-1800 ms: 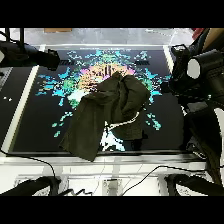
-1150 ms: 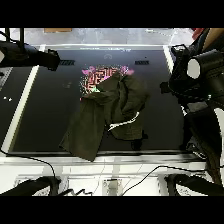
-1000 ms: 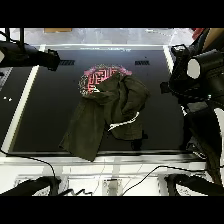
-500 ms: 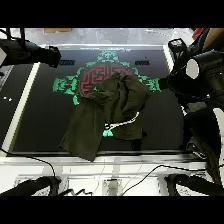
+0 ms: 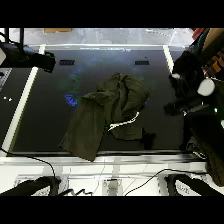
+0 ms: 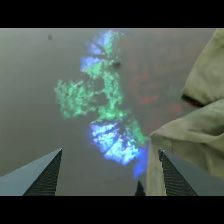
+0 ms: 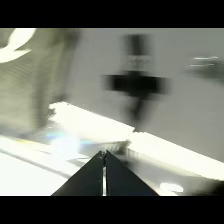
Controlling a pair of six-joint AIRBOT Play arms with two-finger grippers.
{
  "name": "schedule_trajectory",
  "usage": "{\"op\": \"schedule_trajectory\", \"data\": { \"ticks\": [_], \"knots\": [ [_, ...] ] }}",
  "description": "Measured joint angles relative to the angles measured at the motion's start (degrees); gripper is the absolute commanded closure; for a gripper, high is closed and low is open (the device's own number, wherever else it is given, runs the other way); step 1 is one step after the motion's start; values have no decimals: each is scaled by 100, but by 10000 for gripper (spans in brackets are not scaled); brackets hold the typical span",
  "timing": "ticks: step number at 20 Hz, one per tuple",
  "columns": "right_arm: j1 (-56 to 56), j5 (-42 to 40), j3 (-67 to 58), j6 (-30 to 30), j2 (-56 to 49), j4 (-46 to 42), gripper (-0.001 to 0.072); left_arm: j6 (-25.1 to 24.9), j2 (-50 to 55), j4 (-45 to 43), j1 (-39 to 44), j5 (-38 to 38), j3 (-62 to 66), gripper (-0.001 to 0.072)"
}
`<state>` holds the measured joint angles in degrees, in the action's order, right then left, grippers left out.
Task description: Fold the clothes and pants, and hang the long-sleeved shirts on hangers.
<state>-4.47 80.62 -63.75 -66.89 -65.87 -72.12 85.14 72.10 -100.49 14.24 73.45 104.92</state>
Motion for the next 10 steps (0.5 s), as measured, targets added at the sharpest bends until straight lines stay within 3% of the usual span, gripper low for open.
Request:
{"op": "schedule_trajectory", "data": {
  "ticks": [2, 3, 4, 5, 10],
  "knots": [
    [-310, -153, 914, 317, 232, 890, 642, 17, 17, -37, -9, 37, 0, 16],
    [-380, -251, 1325, 417, 299, 1215, 470, 22, 35, -46, -11, 61, 0, 16],
    [-404, -396, 1744, 498, 345, 1478, 236, 26, 63, -59, -11, 68, 0, 16],
    [-396, -568, 2135, 568, 376, 1663, 207, 35, 101, -63, -17, 79, 0, 16],
    [-68, -1558, 3263, 643, 125, 2162, 205, 35, 337, -37, -7, 337, -4, 16]
  ]
}}
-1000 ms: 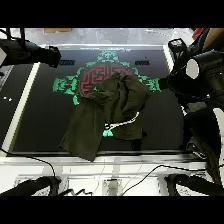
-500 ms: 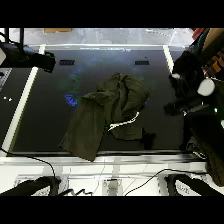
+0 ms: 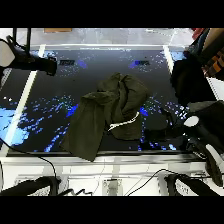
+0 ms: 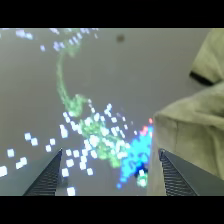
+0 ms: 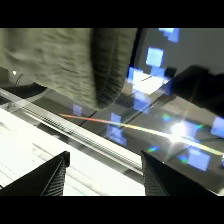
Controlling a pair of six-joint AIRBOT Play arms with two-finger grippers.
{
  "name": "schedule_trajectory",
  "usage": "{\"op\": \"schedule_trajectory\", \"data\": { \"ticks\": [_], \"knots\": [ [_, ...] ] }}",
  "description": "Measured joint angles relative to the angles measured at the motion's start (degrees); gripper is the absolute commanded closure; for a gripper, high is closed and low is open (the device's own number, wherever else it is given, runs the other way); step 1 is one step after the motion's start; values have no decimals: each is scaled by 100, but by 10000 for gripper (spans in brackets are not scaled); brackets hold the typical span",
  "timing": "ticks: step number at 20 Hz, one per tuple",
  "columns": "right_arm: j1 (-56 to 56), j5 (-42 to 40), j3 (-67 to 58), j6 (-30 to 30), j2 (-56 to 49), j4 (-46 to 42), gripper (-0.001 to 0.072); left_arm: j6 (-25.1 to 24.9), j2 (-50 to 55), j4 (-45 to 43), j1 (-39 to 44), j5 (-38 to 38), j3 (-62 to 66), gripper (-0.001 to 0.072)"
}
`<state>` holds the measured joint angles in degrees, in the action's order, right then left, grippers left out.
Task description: Fold the clothes and pants, and hang the long-sleeved shirts on hangers.
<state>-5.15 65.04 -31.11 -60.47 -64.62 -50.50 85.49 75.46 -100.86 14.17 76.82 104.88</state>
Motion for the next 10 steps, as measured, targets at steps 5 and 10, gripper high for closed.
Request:
{"op": "schedule_trajectory", "data": {
  "ticks": [5, 10],
  "knots": [
    [142, -402, 96, -33, -866, 789, 175, 2, 107, 363, 2, 155, 0, 16],
    [168, -546, -197, 396, -1556, 1469, 262, 0, 127, 472, 2, 197, 0, 17]
  ]
}}
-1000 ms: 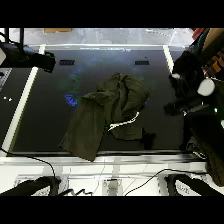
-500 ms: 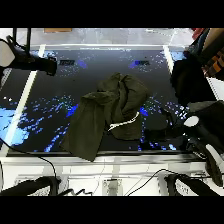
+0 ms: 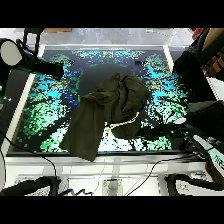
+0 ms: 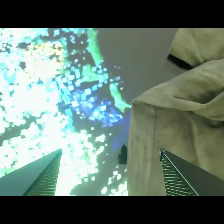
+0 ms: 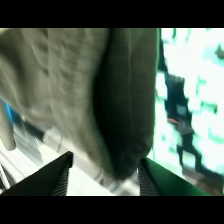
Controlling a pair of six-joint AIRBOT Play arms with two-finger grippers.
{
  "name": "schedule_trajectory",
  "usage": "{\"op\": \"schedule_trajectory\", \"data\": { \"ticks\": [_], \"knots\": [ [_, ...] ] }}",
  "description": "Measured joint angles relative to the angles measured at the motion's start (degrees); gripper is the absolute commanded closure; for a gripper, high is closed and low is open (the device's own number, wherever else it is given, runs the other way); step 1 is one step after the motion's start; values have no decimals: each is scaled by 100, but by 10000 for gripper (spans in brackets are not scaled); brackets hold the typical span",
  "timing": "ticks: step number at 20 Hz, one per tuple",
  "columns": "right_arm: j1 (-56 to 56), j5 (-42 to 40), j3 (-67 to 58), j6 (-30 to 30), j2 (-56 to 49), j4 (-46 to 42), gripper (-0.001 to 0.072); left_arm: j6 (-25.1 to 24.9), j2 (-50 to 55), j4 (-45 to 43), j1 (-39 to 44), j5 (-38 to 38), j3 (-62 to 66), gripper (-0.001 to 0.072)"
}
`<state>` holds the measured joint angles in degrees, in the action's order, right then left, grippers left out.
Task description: Fold the clothes and pants, and hang the long-sleeved shirts on hangers.
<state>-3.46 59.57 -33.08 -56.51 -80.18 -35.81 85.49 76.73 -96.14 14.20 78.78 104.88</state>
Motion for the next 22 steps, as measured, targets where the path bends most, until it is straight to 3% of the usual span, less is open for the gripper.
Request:
{"op": "schedule_trajectory", "data": {
  "ticks": [1, 2, 3, 6, 8, 12, 16, 20, 21, 22],
  "knots": [
    [4, -61, -57, 116, -59, 81, 273, 0, 4, 7, 0, 7, -2, 36],
    [4, -127, -111, 243, -98, 151, 330, -9, 4, 4, 0, 11, -2, 179],
    [4, -188, -155, 378, -131, 195, 336, -90, 4, 4, 0, 13, -9, 288],
    [4, -262, -223, 752, -186, 273, 507, -413, 2, 22, -17, 22, -142, 311],
    [4, -291, -240, 1005, -192, 278, 678, -542, -15, 35, -85, 66, -409, 311],
    [4, -175, -262, 1475, -168, 444, 676, -839, -350, 435, -413, 238, -1530, 311],
    [4, -120, -267, 1716, 22, 535, 677, -953, -1403, 1285, -901, 321, -3338, 310],
    [4, -258, -269, 1792, 227, 667, 676, -428, -2806, 2124, -1182, 219, -5495, 305],
    [4, -275, -269, 1794, 258, 702, 677, -219, -3110, 2236, -1213, 197, -5993, 264],
    [4, -284, -269, 1797, 286, 732, 677, -26, -3348, 2334, -1231, 184, -6422, 159]
  ]
}}
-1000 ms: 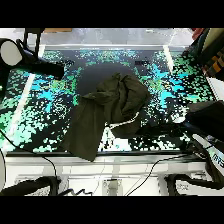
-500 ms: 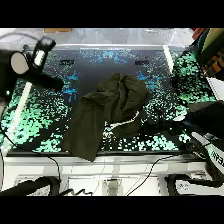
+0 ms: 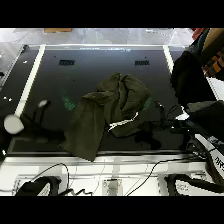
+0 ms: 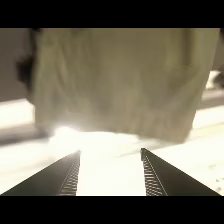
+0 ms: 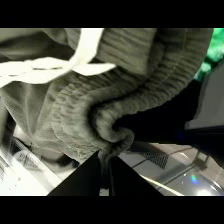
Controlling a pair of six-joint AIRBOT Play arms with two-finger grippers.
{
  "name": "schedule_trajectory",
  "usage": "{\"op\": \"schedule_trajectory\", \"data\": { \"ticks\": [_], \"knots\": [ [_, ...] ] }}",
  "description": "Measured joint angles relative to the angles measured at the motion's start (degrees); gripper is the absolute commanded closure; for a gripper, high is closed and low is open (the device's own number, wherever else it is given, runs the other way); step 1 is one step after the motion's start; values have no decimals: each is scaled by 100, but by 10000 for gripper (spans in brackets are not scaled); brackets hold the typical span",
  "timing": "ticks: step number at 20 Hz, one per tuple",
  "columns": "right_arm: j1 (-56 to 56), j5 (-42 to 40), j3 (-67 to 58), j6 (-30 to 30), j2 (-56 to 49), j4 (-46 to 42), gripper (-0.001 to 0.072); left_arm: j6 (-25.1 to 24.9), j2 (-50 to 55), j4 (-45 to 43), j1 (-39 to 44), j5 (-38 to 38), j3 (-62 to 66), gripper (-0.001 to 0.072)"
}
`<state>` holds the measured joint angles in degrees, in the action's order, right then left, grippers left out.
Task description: Fold the clothes and pants, and hang the long-sleeved shirts on hangers.
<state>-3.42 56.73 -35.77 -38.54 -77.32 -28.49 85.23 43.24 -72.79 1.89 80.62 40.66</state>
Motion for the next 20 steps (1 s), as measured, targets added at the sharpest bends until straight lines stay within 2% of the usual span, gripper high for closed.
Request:
{"op": "schedule_trajectory", "data": {
  "ticks": [1, 2, 7, 11, 20],
  "knots": [
    [0, -2, 0, 0, 17, 20, 676, 164, -210, 122, -15, -4, -409, 63],
    [0, 7, 0, 2, 31, 50, 676, 269, -354, 258, -26, -9, -730, 52],
    [0, 63, 0, 4, 57, 138, 677, 507, -557, 890, -50, -92, -1751, 52],
    [0, 81, 0, -9, 61, 168, 676, 520, -463, 1060, -50, -608, -2083, 53],
    [0, 105, 0, -94, 61, 192, 676, -125, 105, 1172, 378, -2413, -2282, 52]
  ]
}}
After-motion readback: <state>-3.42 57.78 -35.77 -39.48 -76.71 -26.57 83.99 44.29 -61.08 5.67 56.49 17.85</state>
